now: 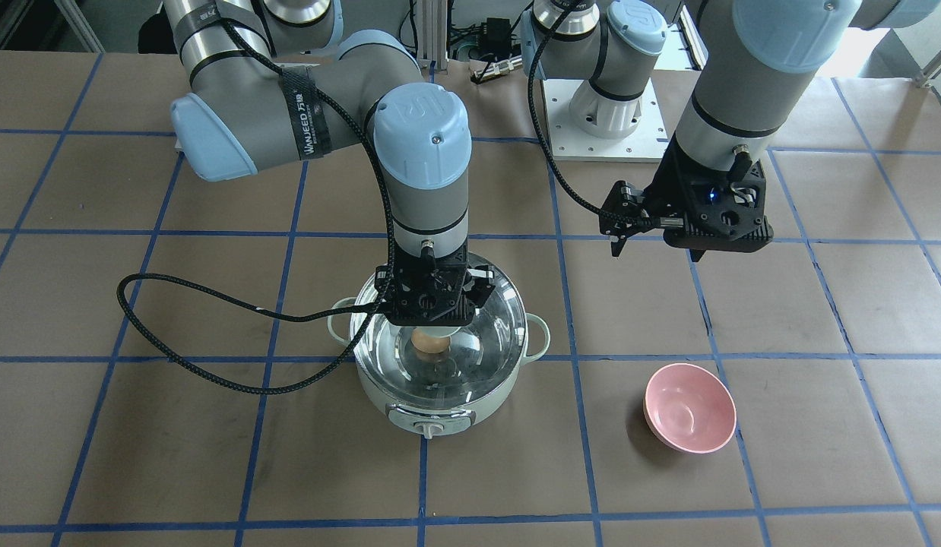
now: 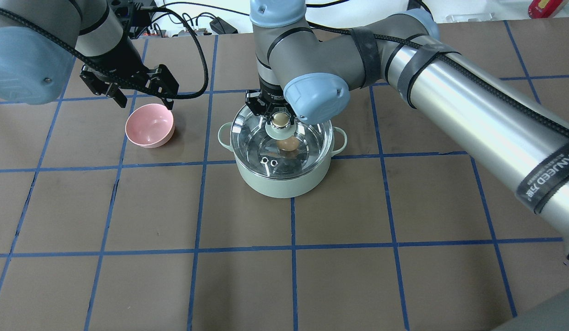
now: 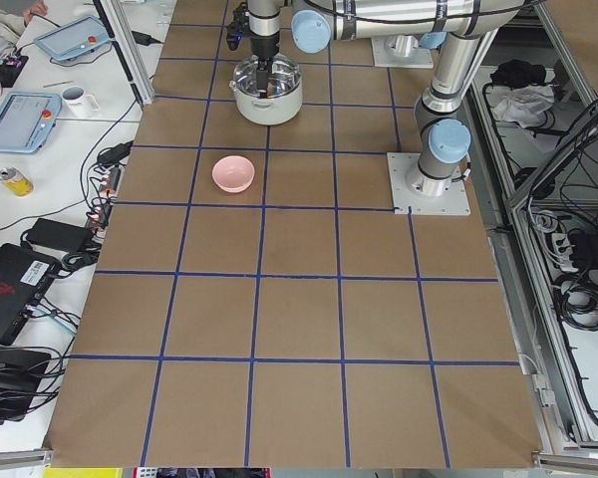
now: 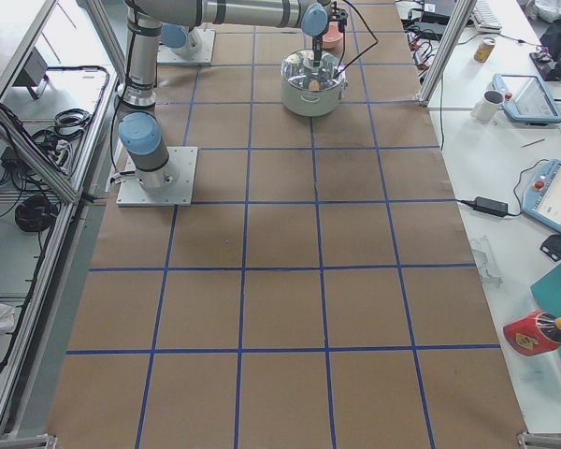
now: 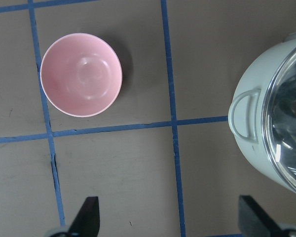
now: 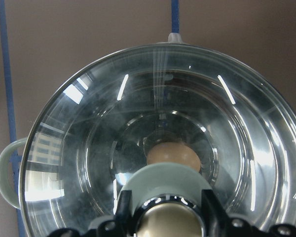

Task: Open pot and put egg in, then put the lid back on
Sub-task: 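Release the lid knob and raise the right gripper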

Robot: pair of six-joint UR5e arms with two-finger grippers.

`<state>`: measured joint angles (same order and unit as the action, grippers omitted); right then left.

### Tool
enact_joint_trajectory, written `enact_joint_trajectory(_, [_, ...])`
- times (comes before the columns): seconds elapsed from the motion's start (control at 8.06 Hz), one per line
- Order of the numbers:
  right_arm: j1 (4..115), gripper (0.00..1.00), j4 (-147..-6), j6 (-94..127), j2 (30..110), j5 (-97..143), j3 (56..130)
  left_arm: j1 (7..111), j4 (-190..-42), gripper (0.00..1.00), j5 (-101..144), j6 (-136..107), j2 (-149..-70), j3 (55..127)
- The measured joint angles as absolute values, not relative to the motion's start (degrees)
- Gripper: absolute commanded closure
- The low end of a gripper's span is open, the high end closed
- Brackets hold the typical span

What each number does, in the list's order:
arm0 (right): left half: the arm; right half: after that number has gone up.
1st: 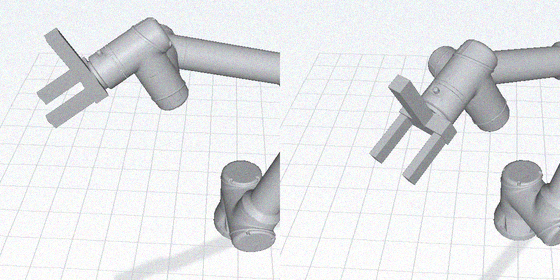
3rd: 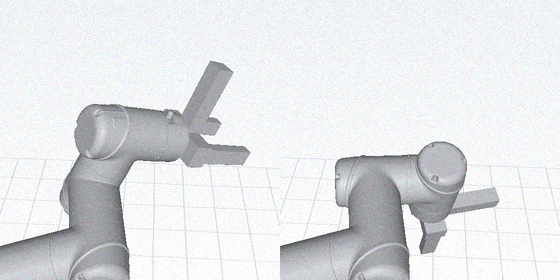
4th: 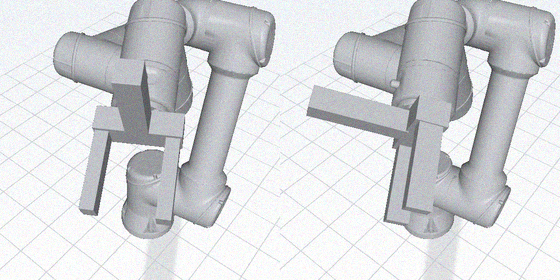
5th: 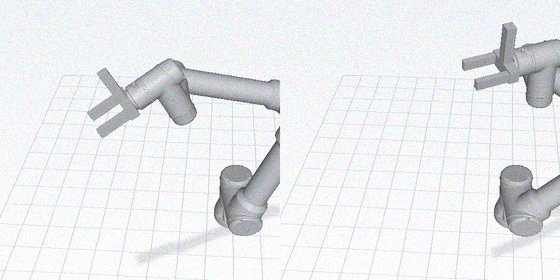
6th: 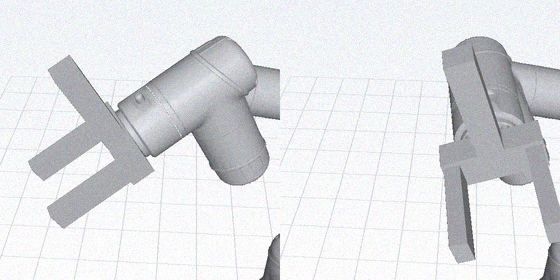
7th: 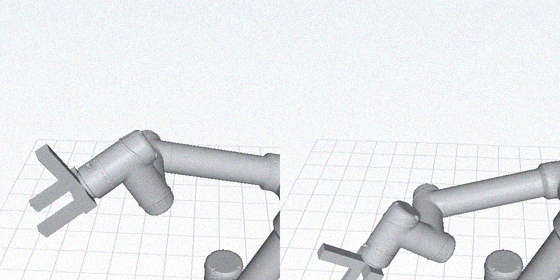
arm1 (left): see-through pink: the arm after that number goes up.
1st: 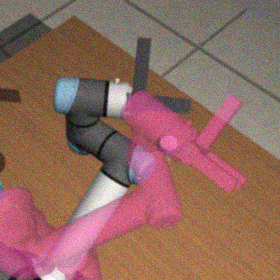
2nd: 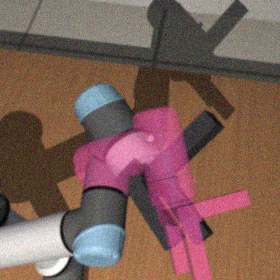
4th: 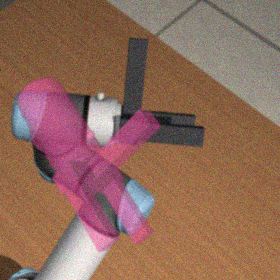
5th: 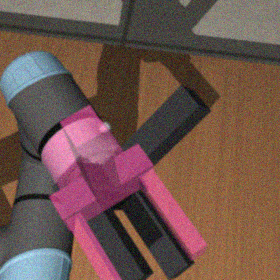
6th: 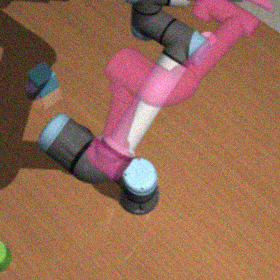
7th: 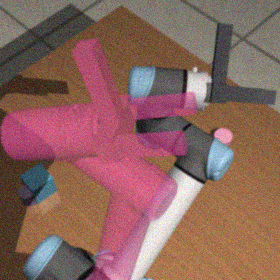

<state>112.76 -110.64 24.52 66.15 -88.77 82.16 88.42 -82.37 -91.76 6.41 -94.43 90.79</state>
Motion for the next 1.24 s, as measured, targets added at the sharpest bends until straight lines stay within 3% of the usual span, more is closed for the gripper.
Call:
enact_joint_trajectory(0.74, [112.7,0.00,-109.9,23.6,68.8,-89.0,82.5,88.4,-82.3,0.00,-91.8,6.4,-94.5,90.7])
enact_joint_trajectory(1.24, [105.0,0.00,-101.7,17.9,80.6,-88.9,86.6,88.4,-82.4,0.00,-91.9,6.3,-94.5,90.7])
